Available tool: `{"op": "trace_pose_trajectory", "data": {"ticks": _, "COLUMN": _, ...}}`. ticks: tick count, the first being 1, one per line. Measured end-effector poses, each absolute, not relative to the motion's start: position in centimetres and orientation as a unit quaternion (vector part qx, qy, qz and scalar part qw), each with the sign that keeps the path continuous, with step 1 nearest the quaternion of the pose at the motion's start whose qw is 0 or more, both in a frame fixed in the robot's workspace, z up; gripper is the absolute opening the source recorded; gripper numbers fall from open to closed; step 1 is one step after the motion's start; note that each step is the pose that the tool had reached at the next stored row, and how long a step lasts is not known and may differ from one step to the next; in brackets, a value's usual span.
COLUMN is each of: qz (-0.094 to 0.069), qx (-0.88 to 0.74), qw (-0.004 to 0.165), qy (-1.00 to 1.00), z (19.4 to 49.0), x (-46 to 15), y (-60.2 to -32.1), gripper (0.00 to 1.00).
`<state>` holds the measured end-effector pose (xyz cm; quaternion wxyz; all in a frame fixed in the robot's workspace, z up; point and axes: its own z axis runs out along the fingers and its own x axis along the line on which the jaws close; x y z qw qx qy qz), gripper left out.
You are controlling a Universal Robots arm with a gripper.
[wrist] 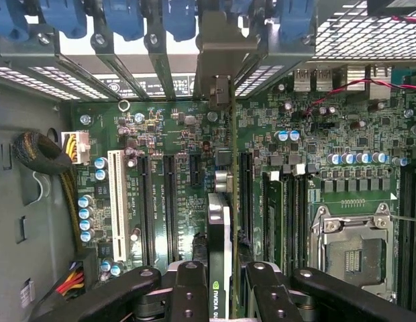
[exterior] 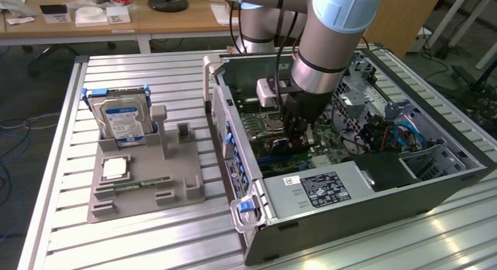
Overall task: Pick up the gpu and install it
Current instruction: 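Insert the gpu into the slot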
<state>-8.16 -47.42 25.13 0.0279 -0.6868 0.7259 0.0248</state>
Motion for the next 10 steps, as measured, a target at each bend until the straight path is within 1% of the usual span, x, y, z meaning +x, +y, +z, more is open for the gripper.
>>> {"op": "trace_pose_trajectory", "data": {"ticks": 10, "qz": 0.025, "qx": -0.687, "qw": 0.028, "qy": 0.726, "z": 24.96, "x": -8.16, "y": -47.5, "gripper": 0.27}}
